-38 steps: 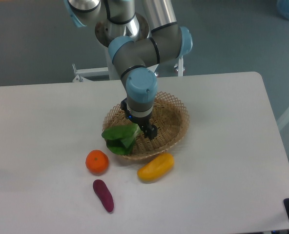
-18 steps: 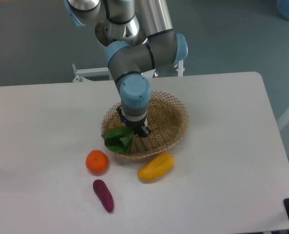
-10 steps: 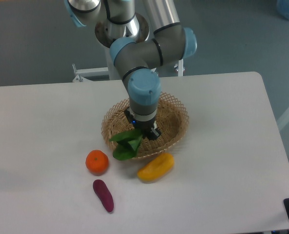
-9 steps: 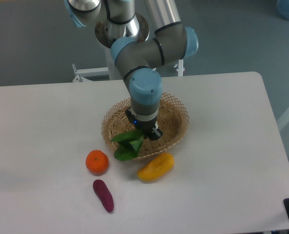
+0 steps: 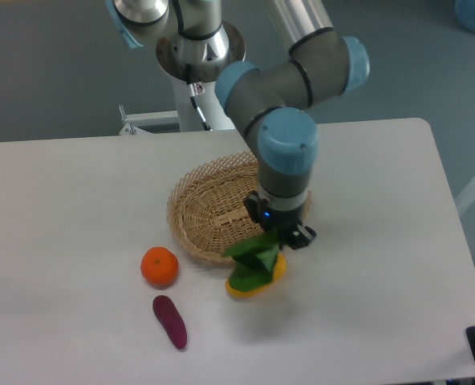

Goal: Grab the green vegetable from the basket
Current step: 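Lift the bok choy out of the basket and carry it away, then hold the bok choy raised beside the table edge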

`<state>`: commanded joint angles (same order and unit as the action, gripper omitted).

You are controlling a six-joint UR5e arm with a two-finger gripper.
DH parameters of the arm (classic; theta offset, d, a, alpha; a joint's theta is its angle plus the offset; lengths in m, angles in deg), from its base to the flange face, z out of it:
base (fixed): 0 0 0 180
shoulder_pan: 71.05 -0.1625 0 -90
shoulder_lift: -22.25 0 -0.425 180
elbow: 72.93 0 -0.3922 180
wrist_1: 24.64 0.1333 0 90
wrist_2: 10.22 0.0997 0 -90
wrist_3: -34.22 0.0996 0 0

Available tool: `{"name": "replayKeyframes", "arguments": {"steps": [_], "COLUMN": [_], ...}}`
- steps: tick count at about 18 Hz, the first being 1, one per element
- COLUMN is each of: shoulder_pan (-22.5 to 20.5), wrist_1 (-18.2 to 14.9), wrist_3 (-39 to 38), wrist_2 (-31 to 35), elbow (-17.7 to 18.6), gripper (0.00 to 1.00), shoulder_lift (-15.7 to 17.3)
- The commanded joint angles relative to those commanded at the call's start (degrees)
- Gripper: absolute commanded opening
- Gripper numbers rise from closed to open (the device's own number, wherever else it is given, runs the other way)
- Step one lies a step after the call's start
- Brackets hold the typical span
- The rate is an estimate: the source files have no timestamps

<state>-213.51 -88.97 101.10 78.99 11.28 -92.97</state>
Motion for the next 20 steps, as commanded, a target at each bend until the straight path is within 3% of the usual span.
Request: {"name": "replayKeyframes", "arguments": {"steps": [8, 12, 17, 20], "shoulder_pan": [-4.1, -6.7, -7.8, -8.1], "wrist_1": [-0.4, -2.9, -6.8, -8.6], "wrist_3": [1.2, 5.8, 6.4, 6.5], "wrist_2": [0.1, 0.0, -0.1, -0.7], "elbow": [-6.8, -9.2, -15.0, -16.6], "gripper": [0.37, 0.37, 0.37, 0.37], "shoulder_lift": [-4.5, -5.7, -8.7, -9.5]}}
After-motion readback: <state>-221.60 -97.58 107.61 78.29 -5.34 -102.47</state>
